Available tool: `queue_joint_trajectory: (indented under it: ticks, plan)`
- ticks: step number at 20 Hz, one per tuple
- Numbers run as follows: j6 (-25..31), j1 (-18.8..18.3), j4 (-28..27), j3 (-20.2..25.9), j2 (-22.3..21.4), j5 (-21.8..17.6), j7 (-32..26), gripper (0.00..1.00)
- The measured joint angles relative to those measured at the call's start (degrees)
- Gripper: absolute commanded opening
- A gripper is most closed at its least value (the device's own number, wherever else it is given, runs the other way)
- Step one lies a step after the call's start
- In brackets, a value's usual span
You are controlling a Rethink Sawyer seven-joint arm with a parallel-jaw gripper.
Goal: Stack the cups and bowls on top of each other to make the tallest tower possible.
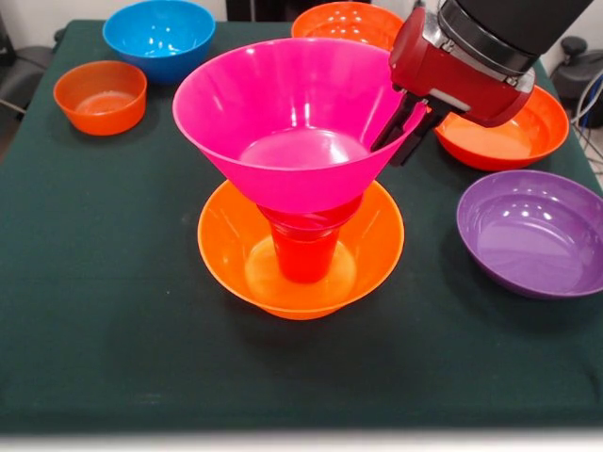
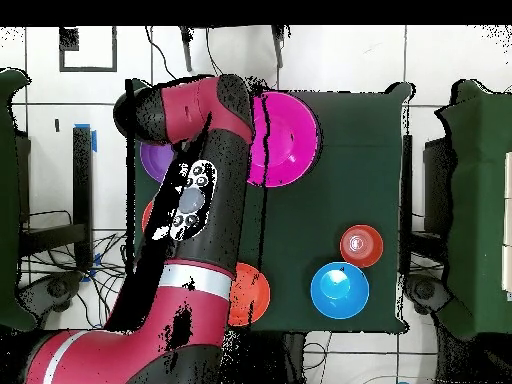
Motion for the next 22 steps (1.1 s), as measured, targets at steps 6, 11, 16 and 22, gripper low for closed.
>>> queue_joint_trajectory:
  ticks: [6,11,16,22]
  plan:
    - [-0.01,0.1,0.0,-0.41,-0.01,0.15,0.0,0.0]
    - [0.0,0.18,0.0,-0.82,-0.01,0.19,0.0,0.0]
    - [-0.01,0.22,0.0,-0.84,-0.01,0.34,0.0,0.0]
    - [-0.01,0.3,0.0,-0.9,-0.01,0.39,0.0,0.0]
